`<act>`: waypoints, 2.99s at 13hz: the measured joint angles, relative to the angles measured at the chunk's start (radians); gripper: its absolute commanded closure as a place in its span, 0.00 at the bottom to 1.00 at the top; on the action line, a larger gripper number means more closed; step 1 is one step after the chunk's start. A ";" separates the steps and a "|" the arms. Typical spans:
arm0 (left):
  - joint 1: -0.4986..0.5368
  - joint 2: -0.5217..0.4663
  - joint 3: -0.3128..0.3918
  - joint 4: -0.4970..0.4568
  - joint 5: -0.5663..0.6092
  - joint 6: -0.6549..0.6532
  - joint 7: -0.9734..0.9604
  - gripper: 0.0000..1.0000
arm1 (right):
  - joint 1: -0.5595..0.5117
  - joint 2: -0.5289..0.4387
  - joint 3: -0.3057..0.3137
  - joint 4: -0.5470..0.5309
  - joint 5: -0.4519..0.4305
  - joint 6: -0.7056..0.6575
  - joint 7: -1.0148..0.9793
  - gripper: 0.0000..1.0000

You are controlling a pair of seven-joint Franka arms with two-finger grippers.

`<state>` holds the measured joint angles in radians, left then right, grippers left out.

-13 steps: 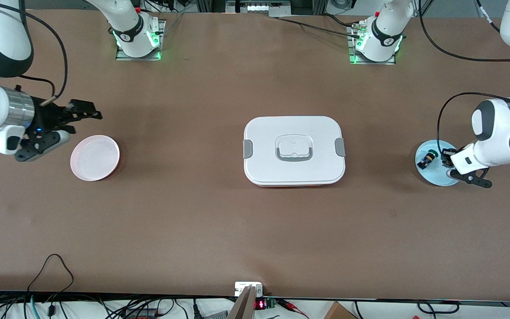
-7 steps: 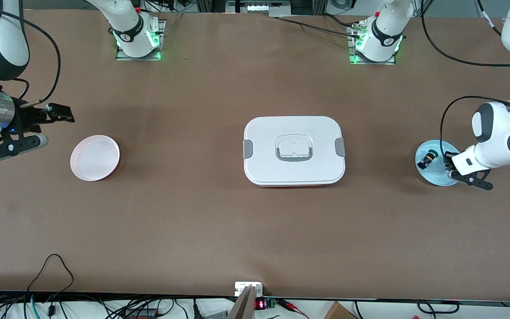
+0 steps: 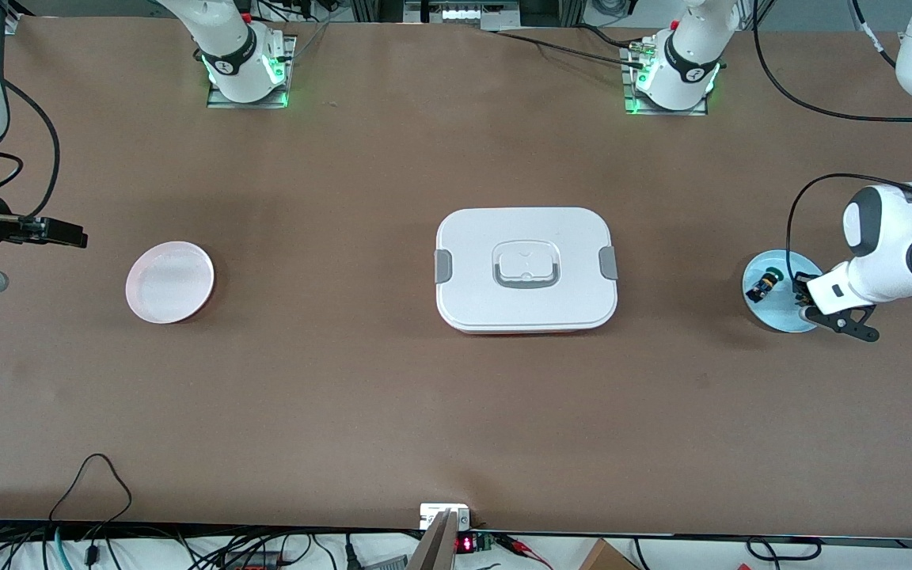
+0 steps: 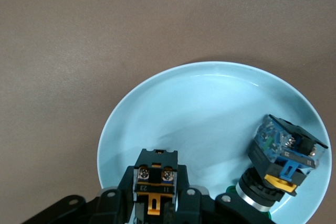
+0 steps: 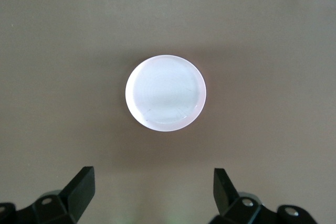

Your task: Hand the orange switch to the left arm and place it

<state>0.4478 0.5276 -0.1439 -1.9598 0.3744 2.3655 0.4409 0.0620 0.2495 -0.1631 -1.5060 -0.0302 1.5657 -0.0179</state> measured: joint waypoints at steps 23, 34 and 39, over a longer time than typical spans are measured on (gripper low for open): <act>-0.016 -0.243 -0.193 0.443 -0.164 -0.703 0.020 0.00 | 0.055 -0.134 0.006 -0.115 0.000 0.184 0.014 0.00; -0.405 -0.434 0.174 0.357 -0.289 -0.744 -0.030 0.00 | 0.055 -0.157 0.002 -0.101 0.000 0.117 -0.007 0.00; -0.401 -0.511 0.187 0.212 -0.313 -0.674 -0.143 0.00 | 0.055 -0.157 0.002 -0.100 0.000 0.098 -0.007 0.00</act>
<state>0.0468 0.0163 0.0435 -1.7481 0.0615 1.6916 0.2982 0.1172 0.0921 -0.1607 -1.6062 -0.0299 1.6633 -0.0248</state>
